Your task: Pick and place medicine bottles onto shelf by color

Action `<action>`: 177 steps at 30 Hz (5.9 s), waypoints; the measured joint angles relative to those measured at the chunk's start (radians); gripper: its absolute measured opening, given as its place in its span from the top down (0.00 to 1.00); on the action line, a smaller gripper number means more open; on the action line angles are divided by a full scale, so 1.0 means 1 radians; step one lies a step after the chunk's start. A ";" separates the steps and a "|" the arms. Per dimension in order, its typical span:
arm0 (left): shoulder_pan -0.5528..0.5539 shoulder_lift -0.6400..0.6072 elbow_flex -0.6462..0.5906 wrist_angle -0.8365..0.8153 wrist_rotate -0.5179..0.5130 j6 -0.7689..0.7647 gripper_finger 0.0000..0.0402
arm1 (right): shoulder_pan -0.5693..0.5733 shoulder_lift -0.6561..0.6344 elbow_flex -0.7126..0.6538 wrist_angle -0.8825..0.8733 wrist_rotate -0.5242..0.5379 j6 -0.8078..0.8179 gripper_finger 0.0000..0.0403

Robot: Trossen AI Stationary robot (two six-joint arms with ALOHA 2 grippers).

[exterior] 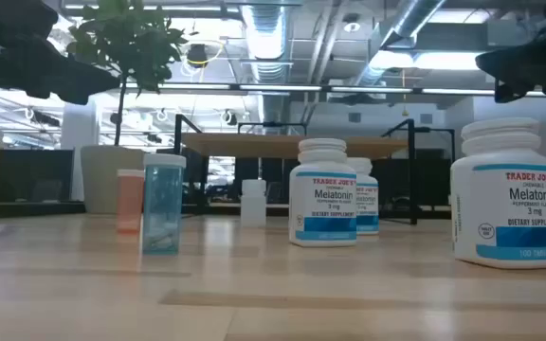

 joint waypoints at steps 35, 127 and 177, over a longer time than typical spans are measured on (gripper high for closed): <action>0.000 0.000 0.000 0.000 0.000 0.000 0.70 | 0.000 0.000 0.000 0.000 0.000 0.000 0.93; 0.000 0.000 -0.003 0.173 -0.018 -0.191 0.70 | -0.001 0.000 -0.003 0.300 -0.002 -0.158 0.63; 0.000 0.007 0.000 0.351 -0.046 0.217 0.70 | -0.001 0.000 0.000 0.367 -0.051 -0.079 0.44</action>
